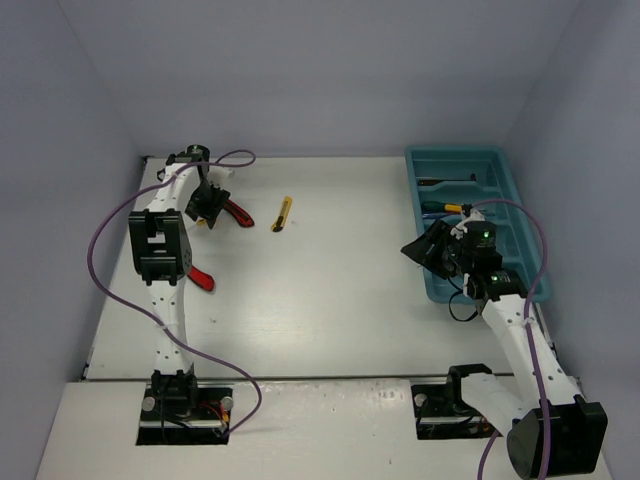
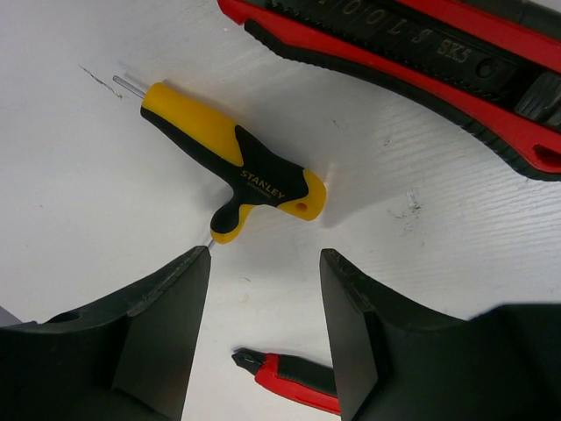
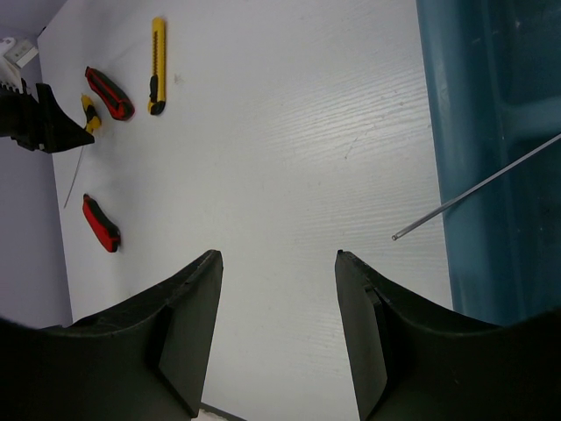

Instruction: Sort the tools into containers

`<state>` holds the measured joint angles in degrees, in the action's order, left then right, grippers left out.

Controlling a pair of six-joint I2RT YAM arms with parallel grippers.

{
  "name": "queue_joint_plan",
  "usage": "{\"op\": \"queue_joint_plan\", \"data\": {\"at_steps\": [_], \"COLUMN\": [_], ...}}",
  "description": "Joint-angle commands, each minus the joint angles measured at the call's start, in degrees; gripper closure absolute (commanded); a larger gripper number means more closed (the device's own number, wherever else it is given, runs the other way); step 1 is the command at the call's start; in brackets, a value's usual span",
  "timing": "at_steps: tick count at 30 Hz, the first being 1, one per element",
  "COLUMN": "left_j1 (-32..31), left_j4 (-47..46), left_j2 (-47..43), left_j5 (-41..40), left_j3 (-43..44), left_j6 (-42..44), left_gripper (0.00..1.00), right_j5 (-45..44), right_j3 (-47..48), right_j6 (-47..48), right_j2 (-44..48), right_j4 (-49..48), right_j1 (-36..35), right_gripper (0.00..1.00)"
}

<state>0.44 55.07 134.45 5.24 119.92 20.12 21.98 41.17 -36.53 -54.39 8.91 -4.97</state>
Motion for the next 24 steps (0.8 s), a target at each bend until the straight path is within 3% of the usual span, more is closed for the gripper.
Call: {"op": "queue_joint_plan", "data": {"at_steps": [1, 13, 24], "left_j1": [-1.92, -0.88, -0.82], "left_j4": [-1.19, -1.02, -3.22], "left_j2": [-5.21, 0.17, -6.93], "left_j5": [-1.51, 3.70, -0.20], "left_j3": [1.46, 1.77, 1.99], "left_j6": [1.95, 0.81, 3.05], "left_gripper": [0.50, 0.50, 0.50], "right_j5": [0.96, 1.34, 1.87], "right_j3": [0.14, -0.93, -1.12], "right_j6": [-0.91, -2.07, -2.41], "right_j2": [1.39, 3.17, 3.94], "right_j4": [-1.44, -0.82, -0.24], "right_j1": [-0.30, -0.38, -0.30], "right_gripper": [0.49, 0.49, 0.49]}}
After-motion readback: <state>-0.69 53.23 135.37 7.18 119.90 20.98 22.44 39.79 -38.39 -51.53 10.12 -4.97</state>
